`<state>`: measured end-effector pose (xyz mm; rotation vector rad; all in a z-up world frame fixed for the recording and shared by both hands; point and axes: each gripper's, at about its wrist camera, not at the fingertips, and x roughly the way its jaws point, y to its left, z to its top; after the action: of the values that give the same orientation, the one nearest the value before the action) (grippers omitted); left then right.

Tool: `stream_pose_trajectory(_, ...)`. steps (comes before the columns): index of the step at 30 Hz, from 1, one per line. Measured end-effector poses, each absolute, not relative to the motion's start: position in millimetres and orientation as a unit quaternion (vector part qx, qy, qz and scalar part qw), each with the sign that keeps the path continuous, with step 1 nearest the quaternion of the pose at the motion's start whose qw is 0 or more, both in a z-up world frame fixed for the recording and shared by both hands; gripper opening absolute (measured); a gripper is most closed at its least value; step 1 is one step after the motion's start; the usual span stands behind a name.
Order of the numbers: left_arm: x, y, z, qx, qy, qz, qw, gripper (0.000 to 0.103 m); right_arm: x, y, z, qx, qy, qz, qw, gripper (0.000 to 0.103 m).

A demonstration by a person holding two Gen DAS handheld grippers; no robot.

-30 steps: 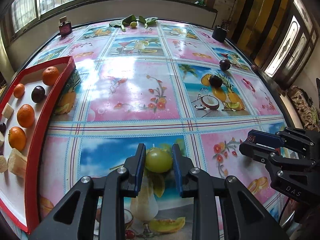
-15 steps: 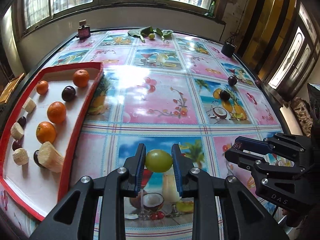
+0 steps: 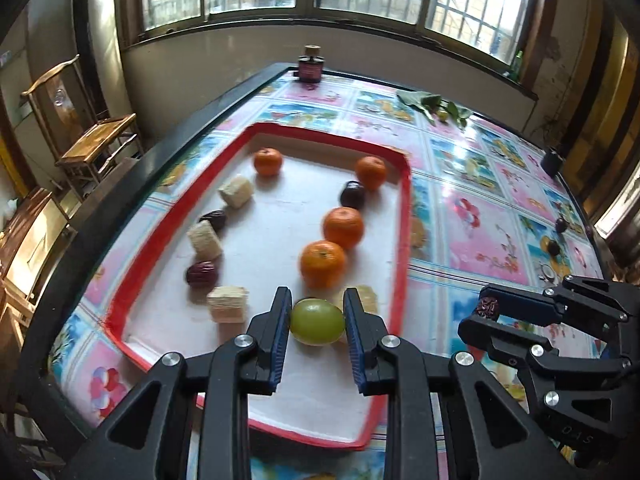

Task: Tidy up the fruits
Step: 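Carry the held grape and date over the red-rimmed tray, then open the left tool to drop the grape while the right tool releases the date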

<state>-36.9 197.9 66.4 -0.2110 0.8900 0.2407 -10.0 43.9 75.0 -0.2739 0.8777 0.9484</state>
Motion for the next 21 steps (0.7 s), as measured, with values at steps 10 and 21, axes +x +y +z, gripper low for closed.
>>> stream_pose_trajectory(10, -44.6, 270.1, 50.7, -0.136, 0.436, 0.183, 0.870, 0.026, -30.5, 121.9, 64.5, -0.154, 0.405, 0.494, 0.753, 0.029)
stream_pose_trajectory(21, -32.1, 294.5, 25.5, -0.160, 0.457, 0.201, 0.852, 0.026, -31.0, 141.8, 47.2, -0.173, 0.418, 0.497, 0.740, 0.029)
